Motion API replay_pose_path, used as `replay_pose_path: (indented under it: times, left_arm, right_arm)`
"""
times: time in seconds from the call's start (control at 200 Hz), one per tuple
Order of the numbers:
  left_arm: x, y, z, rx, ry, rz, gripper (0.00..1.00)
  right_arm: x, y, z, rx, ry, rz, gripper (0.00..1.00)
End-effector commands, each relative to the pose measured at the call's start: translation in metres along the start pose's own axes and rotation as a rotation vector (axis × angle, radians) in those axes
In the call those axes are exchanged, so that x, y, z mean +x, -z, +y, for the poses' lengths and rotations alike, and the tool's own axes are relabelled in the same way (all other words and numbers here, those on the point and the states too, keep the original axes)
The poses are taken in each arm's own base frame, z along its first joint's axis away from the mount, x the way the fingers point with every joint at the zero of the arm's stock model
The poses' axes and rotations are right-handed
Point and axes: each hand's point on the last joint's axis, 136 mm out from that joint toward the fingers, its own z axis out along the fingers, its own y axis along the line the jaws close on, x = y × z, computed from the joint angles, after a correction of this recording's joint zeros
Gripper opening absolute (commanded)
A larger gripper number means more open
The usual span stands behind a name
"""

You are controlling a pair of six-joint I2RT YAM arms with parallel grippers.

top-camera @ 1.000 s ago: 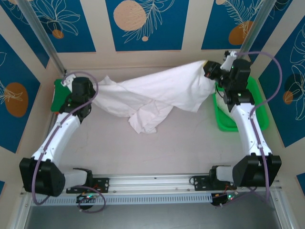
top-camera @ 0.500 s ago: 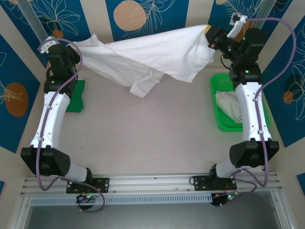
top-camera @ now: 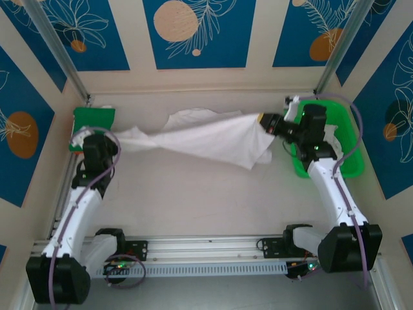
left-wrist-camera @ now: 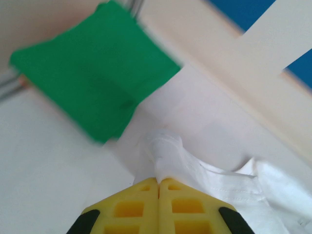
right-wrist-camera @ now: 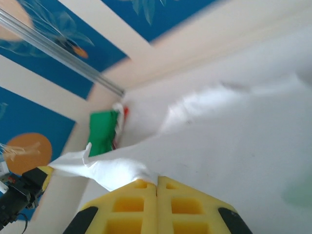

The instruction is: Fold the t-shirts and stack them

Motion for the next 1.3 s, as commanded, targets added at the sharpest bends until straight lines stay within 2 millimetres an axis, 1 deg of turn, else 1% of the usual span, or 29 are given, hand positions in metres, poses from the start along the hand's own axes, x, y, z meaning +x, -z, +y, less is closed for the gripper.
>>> replay_pose_path:
  times: [0.0,0.05,0.08,0.105,0.145,0.18,0.21,0.305,0.31,0.335,0.38,0.45,0.555,0.61,0.66,0.74,0.83,0.92,1.02,1.11,1.185,1.24,1.295]
  left_arm:
    - [0.042,0.006,0.046,-0.107,0.097,0.072,0.16]
    - [0.058,0.009,0.061,-0.137,0.114,0.101,0.31]
    - [0.065,0.011,0.067,-0.147,0.116,0.113,0.4]
    - [0.069,0.011,0.069,-0.143,0.107,0.121,0.48]
    - [0.071,0.013,0.067,-0.12,0.069,0.131,0.6]
    - [0.07,0.015,0.065,-0.111,0.038,0.136,0.68]
    - [0.068,0.017,0.064,-0.118,0.016,0.139,0.74]
    - [0.062,0.02,0.06,-0.138,-0.033,0.161,0.95]
    - [0.062,0.02,0.06,-0.139,-0.034,0.163,0.96]
    - [0.062,0.019,0.058,-0.142,-0.039,0.176,1.0]
    - [0.065,0.015,0.051,-0.138,-0.054,0.214,1.0]
    - [0.074,0.008,0.04,-0.139,-0.074,0.289,1.0]
    - [0.094,-0.002,0.023,-0.167,-0.084,0.395,1.0]
    - [0.107,-0.005,0.014,-0.192,-0.049,0.452,1.0]
    - [0.118,-0.007,0.005,-0.219,-0.021,0.501,0.98]
    - [0.135,-0.007,-0.009,-0.266,-0.018,0.559,0.98]
    - [0.152,-0.01,-0.024,-0.295,-0.026,0.599,0.93]
    - [0.166,-0.023,-0.038,-0.281,-0.007,0.634,0.89]
    - [0.17,-0.037,-0.042,-0.312,-0.009,0.63,0.79]
    - [0.172,-0.042,-0.04,-0.342,-0.015,0.627,0.67]
    - [0.177,-0.044,-0.039,-0.348,-0.006,0.638,0.6]
    - [0.184,-0.044,-0.036,-0.352,0.005,0.653,0.54]
    - [0.191,-0.043,-0.031,-0.354,0.025,0.667,0.44]
  right_arm:
    - [0.045,0.004,-0.029,0.074,-0.086,0.063,0.0]
    - [0.065,0.002,-0.046,0.109,-0.129,0.087,0.0]
    - [0.073,0.001,-0.054,0.13,-0.15,0.096,0.0]
    - [0.079,0.0,-0.061,0.148,-0.161,0.104,0.0]
    - [0.087,-0.001,-0.071,0.178,-0.175,0.116,0.0]
    - [0.091,-0.002,-0.078,0.201,-0.178,0.121,0.06]
    - [0.093,-0.002,-0.083,0.219,-0.176,0.125,0.15]
    - [0.092,0.001,-0.096,0.306,-0.159,0.132,0.58]
    - [0.09,0.001,-0.095,0.306,-0.154,0.127,0.61]
    - [0.089,0.003,-0.097,0.329,-0.145,0.127,0.7]
    - [0.086,0.006,-0.1,0.368,-0.122,0.123,0.79]
    - [0.08,0.008,-0.099,0.402,-0.081,0.113,0.82]
    - [0.075,0.004,-0.089,0.392,-0.038,0.109,0.82]
    - [0.076,0.001,-0.084,0.384,-0.029,0.115,0.82]
    - [0.078,-0.003,-0.08,0.377,-0.022,0.119,0.82]
    - [0.082,-0.008,-0.076,0.369,-0.017,0.124,0.82]
    - [0.086,-0.014,-0.073,0.36,-0.014,0.133,0.81]
    - [0.091,-0.019,-0.073,0.354,-0.017,0.143,0.81]
    - [0.095,-0.024,-0.071,0.345,-0.016,0.157,0.81]
    - [0.096,-0.028,-0.069,0.34,-0.013,0.167,0.81]
    - [0.098,-0.031,-0.068,0.343,-0.019,0.185,0.81]
    - [0.1,-0.037,-0.067,0.344,-0.01,0.206,0.81]
    - [0.103,-0.047,-0.065,0.342,0.013,0.232,0.81]
